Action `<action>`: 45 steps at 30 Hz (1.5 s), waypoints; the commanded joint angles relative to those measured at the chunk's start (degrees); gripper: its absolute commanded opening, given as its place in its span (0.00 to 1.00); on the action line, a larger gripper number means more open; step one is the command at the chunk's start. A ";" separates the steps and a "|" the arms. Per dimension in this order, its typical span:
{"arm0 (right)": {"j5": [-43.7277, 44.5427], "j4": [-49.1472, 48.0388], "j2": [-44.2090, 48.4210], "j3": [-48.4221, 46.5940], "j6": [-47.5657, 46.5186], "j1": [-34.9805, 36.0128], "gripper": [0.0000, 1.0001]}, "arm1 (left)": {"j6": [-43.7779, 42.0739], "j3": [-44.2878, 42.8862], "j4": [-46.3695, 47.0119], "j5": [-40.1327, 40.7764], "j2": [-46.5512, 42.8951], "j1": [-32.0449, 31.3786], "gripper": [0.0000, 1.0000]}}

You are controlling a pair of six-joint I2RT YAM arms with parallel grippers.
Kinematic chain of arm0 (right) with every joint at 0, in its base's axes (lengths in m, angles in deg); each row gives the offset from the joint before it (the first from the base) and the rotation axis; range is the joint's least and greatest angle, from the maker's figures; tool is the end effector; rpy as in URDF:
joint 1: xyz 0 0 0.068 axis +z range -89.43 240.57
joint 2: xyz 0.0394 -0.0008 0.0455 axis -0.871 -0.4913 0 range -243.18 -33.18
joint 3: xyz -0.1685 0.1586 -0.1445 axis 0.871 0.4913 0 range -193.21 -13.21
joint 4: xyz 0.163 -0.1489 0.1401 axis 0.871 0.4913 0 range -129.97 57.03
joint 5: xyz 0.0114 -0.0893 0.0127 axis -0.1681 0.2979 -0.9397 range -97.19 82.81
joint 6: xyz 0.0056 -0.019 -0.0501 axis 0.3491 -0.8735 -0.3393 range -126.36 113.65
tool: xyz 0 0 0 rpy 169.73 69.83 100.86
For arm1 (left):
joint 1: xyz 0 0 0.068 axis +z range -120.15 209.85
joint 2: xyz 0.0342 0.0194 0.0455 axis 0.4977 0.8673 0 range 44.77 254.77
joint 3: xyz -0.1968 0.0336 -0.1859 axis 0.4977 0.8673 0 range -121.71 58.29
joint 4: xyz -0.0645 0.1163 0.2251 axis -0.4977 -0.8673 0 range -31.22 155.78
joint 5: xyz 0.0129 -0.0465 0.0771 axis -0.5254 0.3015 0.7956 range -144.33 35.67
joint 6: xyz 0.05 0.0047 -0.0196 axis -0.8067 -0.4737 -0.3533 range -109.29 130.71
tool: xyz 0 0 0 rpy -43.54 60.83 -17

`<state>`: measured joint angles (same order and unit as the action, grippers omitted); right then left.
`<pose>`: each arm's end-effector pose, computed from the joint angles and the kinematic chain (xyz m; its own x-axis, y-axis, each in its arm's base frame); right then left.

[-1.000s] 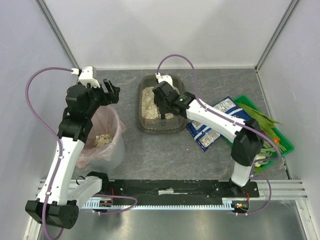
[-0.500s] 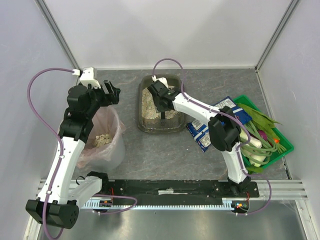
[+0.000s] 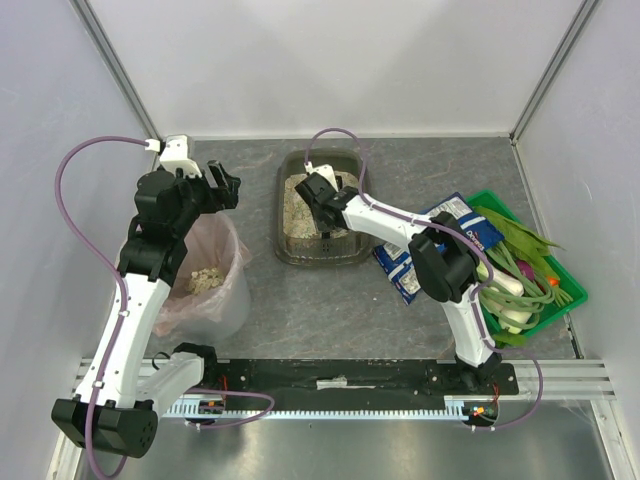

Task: Clean the litter box

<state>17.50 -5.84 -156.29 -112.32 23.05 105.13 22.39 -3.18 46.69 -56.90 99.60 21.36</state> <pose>0.3443 0.3181 0.1995 -0.7630 -0.1253 -0.6342 -0.1214 0.9914 -0.0497 0.2089 -0.0329 0.3937 -0.2473 -0.1676 -0.9543 0.1437 0.9677 -0.2072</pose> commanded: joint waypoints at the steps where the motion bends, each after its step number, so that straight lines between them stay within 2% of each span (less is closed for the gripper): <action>1: 1.77 -4.68 -1.08 0.85 -0.49 0.09 0.47 | -1.14 -0.05 3.01 0.90 -0.16 -0.03 0.84; 15: -3.24 -7.32 -3.63 1.55 2.32 0.01 0.49 | -0.96 -0.05 2.83 -0.51 -0.25 -0.03 0.84; 22: -3.16 -8.38 -4.85 1.73 3.72 0.01 0.56 | -1.49 -0.05 2.83 0.63 0.10 -0.03 0.84; 27: 1.93 -4.16 -6.70 -1.52 4.87 0.27 0.55 | -1.23 -0.05 2.83 -0.33 0.28 -0.03 0.84; 34: 6.15 -1.35 -5.04 -0.12 6.36 0.36 0.48 | -1.31 -0.05 2.83 -1.04 0.19 -0.03 0.84; 39: 8.01 -0.99 -2.93 1.55 4.96 0.36 0.50 | -1.31 0.12 3.01 -1.56 0.19 -0.03 0.84; 45: 5.72 -1.78 -4.42 0.67 3.55 0.53 0.54 | -1.22 0.12 3.01 -2.18 -0.07 -0.03 0.85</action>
<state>22.90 -8.86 -161.14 -111.60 26.92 105.45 22.39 -3.18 46.69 -57.94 99.91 21.36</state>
